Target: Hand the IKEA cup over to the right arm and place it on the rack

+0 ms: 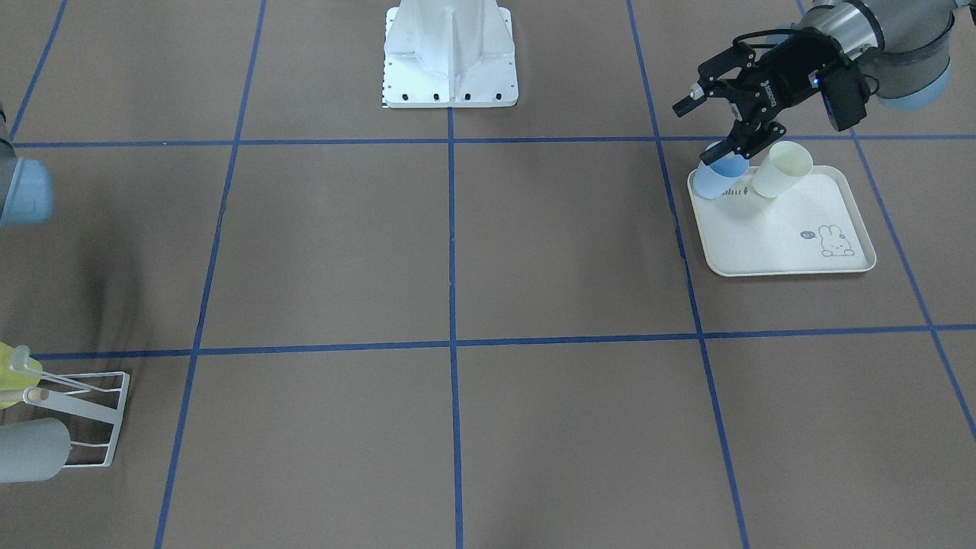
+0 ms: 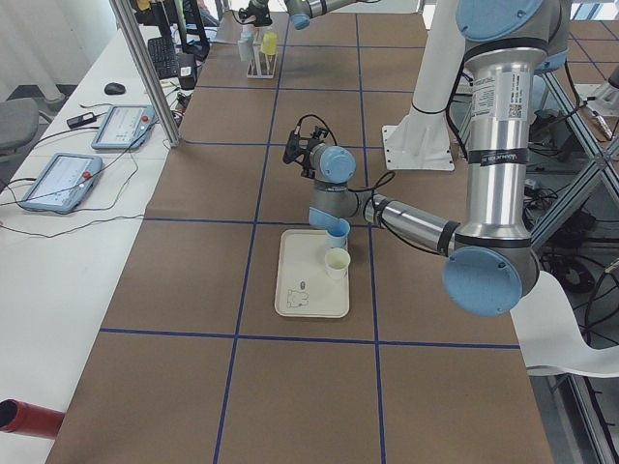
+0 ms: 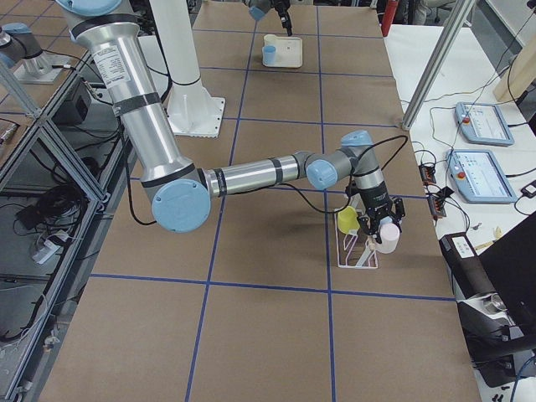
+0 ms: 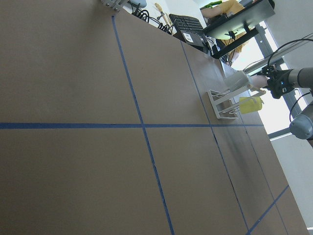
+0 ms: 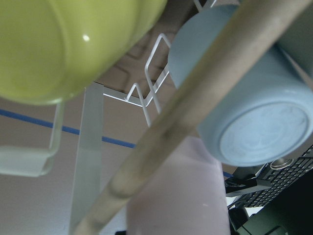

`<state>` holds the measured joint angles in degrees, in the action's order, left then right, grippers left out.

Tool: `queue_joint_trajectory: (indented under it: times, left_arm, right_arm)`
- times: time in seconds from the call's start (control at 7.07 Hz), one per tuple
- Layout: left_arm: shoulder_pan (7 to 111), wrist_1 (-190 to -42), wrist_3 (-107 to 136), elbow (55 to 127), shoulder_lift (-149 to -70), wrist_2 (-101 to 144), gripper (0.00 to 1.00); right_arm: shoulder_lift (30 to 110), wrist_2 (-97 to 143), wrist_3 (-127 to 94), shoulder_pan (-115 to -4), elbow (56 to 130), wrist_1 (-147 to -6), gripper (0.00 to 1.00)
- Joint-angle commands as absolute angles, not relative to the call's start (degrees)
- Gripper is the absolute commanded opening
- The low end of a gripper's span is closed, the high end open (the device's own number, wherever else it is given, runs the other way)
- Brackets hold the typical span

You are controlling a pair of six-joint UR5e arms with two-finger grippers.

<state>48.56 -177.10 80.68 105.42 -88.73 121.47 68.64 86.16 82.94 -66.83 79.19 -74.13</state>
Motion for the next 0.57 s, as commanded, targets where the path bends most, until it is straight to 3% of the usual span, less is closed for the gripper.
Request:
queue_joint_trajectory:
  times: [0.0, 0.42]
  left_arm:
    - [48.52, -177.10, 80.68, 105.38, -88.77, 121.46, 1.00]
    - [48.52, -177.10, 80.68, 105.38, -88.68, 121.55, 1.00]
  right_arm:
    - [68.64, 86.13, 82.00, -66.80, 79.28, -74.00, 0.99]
    - [68.73, 86.65, 80.00, -66.88, 84.51, -74.35, 0.98]
